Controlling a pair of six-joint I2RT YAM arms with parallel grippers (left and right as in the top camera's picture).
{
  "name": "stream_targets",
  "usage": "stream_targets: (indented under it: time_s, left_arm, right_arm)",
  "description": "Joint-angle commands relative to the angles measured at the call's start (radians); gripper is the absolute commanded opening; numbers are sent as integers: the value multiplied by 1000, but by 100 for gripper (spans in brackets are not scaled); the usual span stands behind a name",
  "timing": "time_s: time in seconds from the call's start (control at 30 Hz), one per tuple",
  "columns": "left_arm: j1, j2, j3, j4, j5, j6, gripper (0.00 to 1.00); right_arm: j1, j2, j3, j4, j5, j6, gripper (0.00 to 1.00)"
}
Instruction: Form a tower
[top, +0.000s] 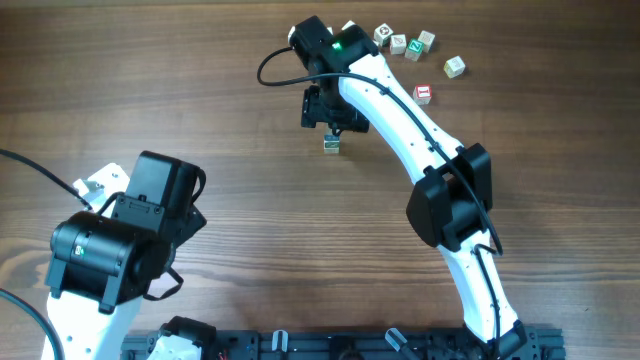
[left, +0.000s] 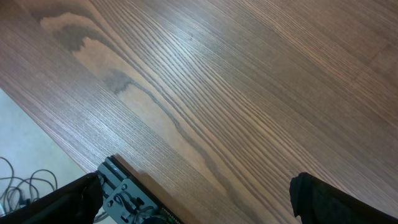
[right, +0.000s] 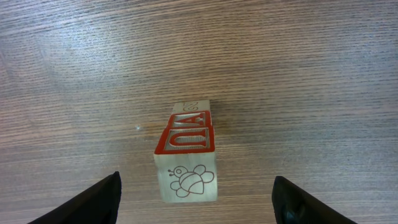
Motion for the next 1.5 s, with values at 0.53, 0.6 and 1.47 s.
stream_targets:
  time_s: [0.53,0.6,1.47]
  left_arm:
    - [6,-4,0,-1,-2,-19,100]
    - [6,-4,0,-1,-2,-19,100]
    - [6,-4,0,-1,-2,-19,100]
  right_arm:
    - [-5,32,-14,19,-5,-39,63]
    - [-5,34,-14,20,-5,-39,58]
    - [-5,51,-14,45,-5,-40,51]
